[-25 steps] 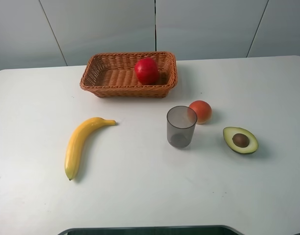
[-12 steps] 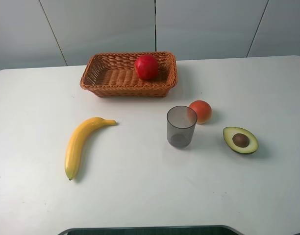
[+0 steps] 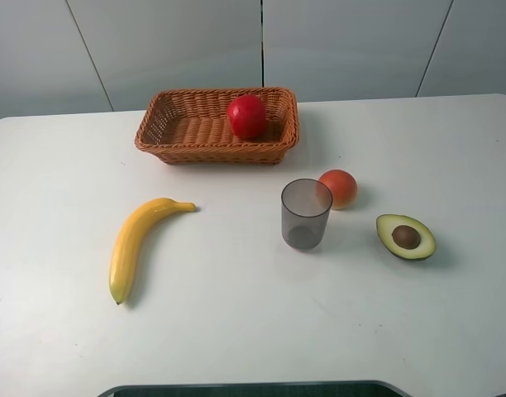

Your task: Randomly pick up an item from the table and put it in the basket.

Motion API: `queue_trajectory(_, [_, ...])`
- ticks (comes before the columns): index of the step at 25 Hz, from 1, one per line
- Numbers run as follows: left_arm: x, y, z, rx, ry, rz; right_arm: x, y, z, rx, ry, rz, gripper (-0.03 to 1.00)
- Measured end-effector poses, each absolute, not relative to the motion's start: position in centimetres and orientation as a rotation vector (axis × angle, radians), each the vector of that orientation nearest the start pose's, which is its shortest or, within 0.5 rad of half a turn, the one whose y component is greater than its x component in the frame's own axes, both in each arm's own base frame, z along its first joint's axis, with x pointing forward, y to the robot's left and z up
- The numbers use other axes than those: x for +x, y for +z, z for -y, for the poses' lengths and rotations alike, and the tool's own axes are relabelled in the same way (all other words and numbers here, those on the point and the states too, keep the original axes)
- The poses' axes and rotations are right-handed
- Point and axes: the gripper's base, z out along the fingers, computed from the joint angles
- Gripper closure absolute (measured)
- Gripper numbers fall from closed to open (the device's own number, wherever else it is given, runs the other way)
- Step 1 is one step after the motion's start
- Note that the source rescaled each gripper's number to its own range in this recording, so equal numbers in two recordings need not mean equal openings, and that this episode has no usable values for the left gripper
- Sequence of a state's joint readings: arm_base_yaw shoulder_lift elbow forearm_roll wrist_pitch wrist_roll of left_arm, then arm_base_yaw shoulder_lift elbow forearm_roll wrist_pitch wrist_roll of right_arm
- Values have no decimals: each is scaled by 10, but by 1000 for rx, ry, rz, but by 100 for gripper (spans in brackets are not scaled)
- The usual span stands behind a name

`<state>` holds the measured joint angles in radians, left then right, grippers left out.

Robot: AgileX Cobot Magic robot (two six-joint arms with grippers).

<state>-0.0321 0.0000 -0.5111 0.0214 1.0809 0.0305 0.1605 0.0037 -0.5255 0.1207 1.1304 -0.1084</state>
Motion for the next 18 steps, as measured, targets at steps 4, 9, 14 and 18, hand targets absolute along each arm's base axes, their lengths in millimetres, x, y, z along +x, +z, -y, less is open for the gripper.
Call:
queue_trajectory(4, [-7,279,-2,63,25,-2052,-10,278,-8,-282,171,-2060,-3])
queue_trajectory(9, [-7,279,-2,63,25,-2052,-9,278,-5,-227,162,-2063,-3])
queue_trajectory(14, [-7,279,-2,63,25,-2052,-9,278,-5,-148,114,-2065,-3])
queue_trajectory(18, [-7,279,-2,63,25,-2052,-8,278,-5,-77,75,-2066,-3])
